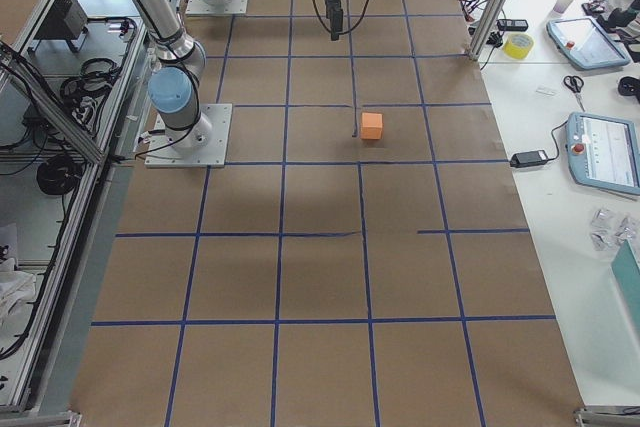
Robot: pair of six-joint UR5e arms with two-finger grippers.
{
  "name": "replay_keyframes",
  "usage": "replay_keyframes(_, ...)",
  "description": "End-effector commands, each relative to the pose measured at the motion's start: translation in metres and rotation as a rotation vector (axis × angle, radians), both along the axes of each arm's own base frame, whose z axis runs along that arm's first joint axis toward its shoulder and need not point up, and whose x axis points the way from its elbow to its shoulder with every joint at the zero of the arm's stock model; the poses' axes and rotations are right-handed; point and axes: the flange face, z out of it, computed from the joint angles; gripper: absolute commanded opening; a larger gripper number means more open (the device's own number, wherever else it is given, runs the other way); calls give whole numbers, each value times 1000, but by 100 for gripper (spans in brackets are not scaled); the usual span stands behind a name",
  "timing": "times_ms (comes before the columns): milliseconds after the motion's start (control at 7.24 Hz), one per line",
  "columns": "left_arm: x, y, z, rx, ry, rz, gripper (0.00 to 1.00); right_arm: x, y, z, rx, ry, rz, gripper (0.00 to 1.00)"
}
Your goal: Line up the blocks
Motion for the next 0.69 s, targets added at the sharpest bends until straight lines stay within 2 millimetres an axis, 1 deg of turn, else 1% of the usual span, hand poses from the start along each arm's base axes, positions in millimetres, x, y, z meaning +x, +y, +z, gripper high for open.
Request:
replay_keyframes(0,1,0,0,1,-2,2,100,1,2,-2,17,-5,0,100)
replay_keyframes(138,1,0,0,1,-2,2,100,0,3,-4,40,-2,-2,100)
replay_keyframes(276,1,0,0,1,-2,2,100,-3,-2,-8,37,-2,-3,100)
replay_keyframes(414,1,0,0,1,-2,2,100,-11,-6,-8,30,-10,-14,100)
replay_keyframes(553,1,1,-1,4,-2,0,100,-24,-18,-9,-13,-8,-31,100)
